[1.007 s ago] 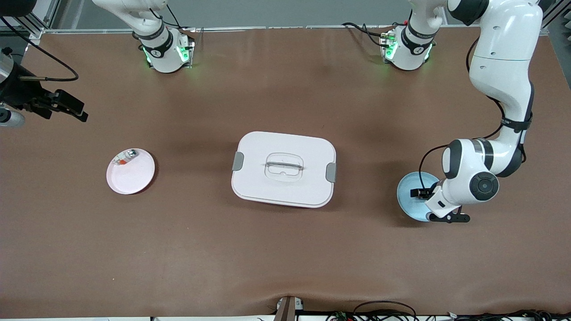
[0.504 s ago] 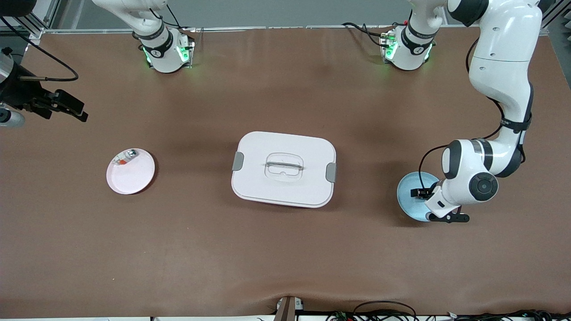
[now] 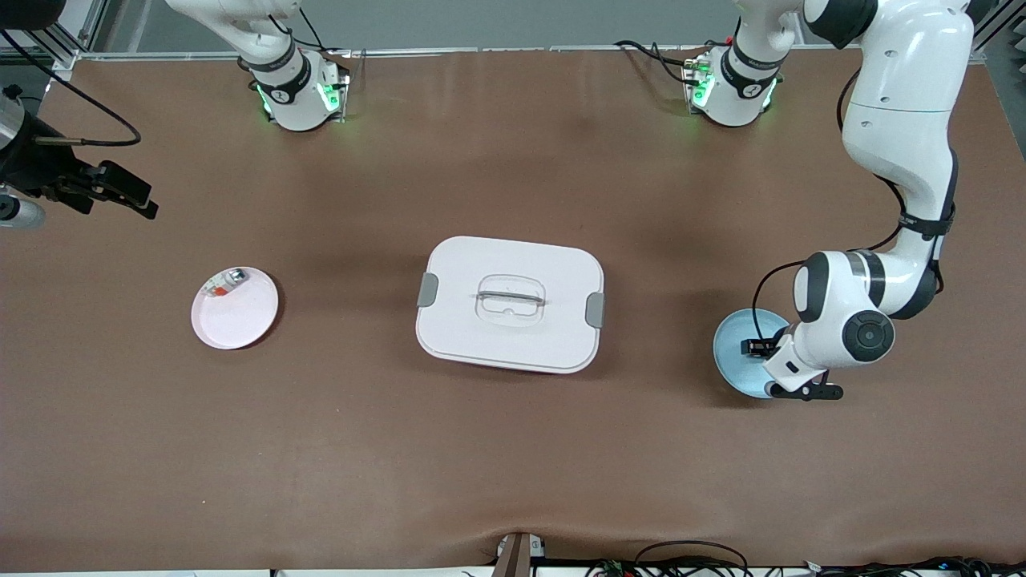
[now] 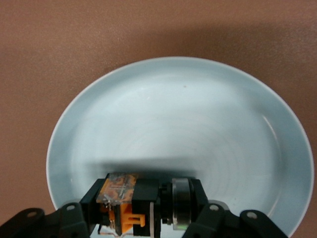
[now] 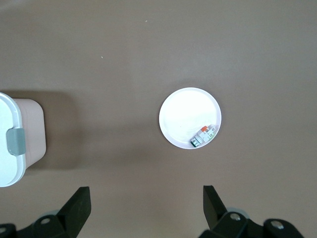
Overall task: Transfer orange switch to right arm and place
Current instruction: 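Close the left gripper on the black-and-orange switch, then lift the switch with the left gripper and carry it over the box, then hold the switch out while the right gripper reaches toward it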
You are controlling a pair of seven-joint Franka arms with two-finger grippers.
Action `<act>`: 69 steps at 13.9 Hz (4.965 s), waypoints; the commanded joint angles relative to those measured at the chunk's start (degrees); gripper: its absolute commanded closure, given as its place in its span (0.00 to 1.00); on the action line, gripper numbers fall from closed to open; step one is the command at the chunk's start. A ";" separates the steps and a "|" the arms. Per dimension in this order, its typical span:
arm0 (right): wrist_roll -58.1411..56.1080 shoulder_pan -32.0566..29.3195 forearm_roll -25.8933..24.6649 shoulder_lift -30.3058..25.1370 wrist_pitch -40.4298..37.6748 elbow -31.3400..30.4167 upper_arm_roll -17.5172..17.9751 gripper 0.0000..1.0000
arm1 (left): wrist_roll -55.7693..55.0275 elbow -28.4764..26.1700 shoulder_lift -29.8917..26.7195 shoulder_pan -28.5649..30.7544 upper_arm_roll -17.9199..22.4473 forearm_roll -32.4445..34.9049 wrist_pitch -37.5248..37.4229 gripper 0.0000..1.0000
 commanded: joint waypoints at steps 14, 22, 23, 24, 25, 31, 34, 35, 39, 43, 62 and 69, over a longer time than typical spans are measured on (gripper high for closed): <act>-0.61 -2.43 1.49 0.78 -4.27 3.00 0.75 0.00 | -0.55 9.02 -10.42 -0.37 -0.40 -1.10 -21.88 0.82; -0.53 -1.92 1.49 3.13 -4.27 3.10 0.84 0.00 | -12.14 16.58 -17.62 -1.43 -3.47 -9.18 -35.08 0.82; -0.87 -1.82 0.62 4.11 -4.27 3.79 0.93 0.00 | -14.42 16.93 -18.59 -1.34 -4.09 -10.50 -35.26 0.82; -1.05 -1.99 0.88 4.47 -4.27 3.71 1.01 0.00 | -16.79 16.94 -19.56 -1.43 -4.79 -11.64 -35.27 0.82; -0.96 -2.17 1.49 6.30 -4.36 3.97 1.02 0.00 | -19.77 16.94 -19.91 -1.43 -6.19 -12.52 -35.27 0.79; -1.23 -1.91 0.97 13.61 -4.62 5.38 0.93 0.00 | -39.02 19.84 -20.09 -1.60 -14.55 -12.88 -34.66 0.75; -0.88 -1.91 1.05 13.70 -4.97 4.85 1.01 0.00 | -47.20 20.89 -20.09 -1.60 -17.36 -12.88 -31.94 0.75; -0.88 -2.17 1.92 13.70 -4.89 4.76 1.10 0.00 | -49.66 20.89 -20.09 -1.60 -18.33 -12.80 -30.19 0.75; -0.35 -2.43 12.72 13.44 -3.14 3.45 0.93 0.00 | -58.10 20.89 -19.92 -3.71 -18.95 -12.27 -22.71 0.76; -0.26 -1.91 18.96 12.12 1.69 -0.15 1.01 0.00 | -70.20 20.98 -19.13 -3.45 -18.60 -12.09 -17.78 0.80; -5.08 17.33 56.75 2.18 32.45 -17.03 1.37 0.00 | -113.14 20.63 -11.67 -24.53 -18.86 -31.08 -5.30 0.76; -7.11 21.20 59.33 2.27 35.19 -19.75 1.28 0.00 | -114.20 20.72 -11.30 -26.56 -18.60 -31.08 -1.43 0.76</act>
